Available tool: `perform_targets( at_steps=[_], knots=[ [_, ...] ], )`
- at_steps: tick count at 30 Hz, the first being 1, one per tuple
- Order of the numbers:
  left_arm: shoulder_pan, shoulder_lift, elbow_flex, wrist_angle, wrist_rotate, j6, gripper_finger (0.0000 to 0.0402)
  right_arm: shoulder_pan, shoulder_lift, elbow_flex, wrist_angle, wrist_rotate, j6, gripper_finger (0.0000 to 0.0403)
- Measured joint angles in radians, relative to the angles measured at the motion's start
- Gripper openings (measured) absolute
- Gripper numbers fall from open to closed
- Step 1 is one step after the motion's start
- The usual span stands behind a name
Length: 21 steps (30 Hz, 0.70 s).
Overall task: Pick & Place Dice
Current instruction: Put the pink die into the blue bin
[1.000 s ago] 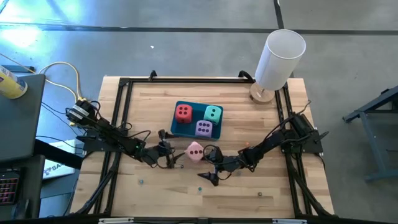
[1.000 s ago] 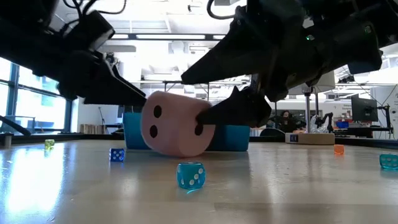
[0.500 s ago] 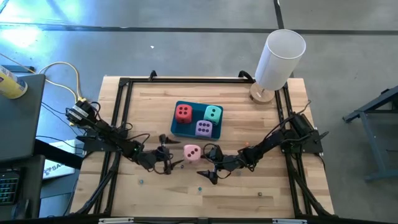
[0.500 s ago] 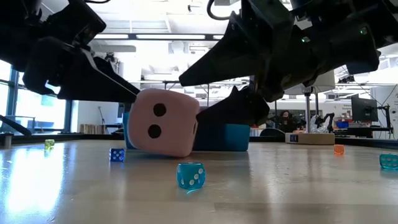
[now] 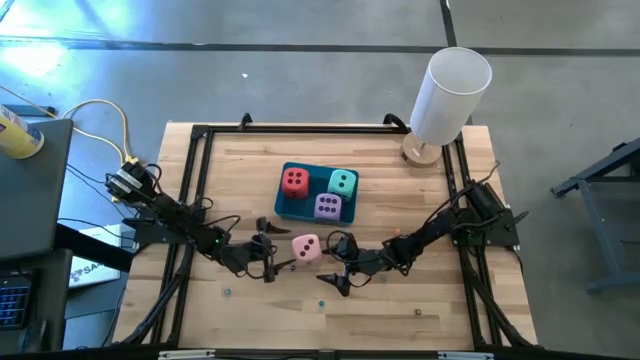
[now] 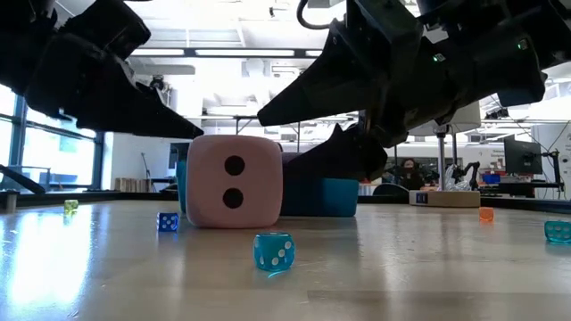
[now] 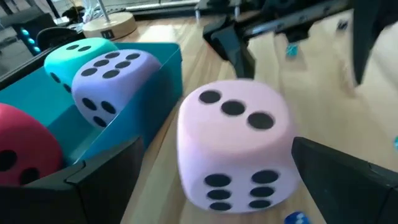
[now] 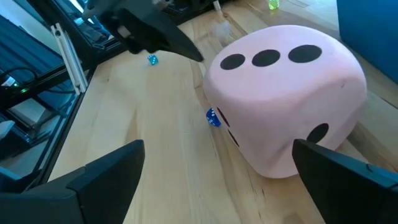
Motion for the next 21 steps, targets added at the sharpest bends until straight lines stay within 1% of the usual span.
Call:
perform_targets(
  at_steps=[5, 10, 15, 18, 21],
  knots=[
    [-0.014, 0.0, 0.0, 0.024, 0.001, -0.072, 0.04, 0.0, 0.0, 0.0, 0.0, 0.0, 0.0, 0.04],
    [-0.007, 0.001, 0.0, 0.023, 0.001, -0.1, 0.04, 0.0, 0.0, 0.0, -0.001, 0.0, 0.0, 0.04],
    [0.006, 0.036, 0.003, 0.027, 0.0, -0.138, 0.04, 0.0, 0.0, 0.0, -0.001, 0.0, 0.0, 0.04],
    [0.006, 0.066, 0.012, 0.041, 0.001, -0.13, 0.04, 0.0, 0.0, 0.0, -0.001, 0.0, 0.0, 0.04],
    [0.005, 0.102, 0.016, 0.108, 0.002, -0.073, 0.04, 0.0, 0.0, 0.0, -0.001, 0.0, 0.0, 0.04]
  ],
)
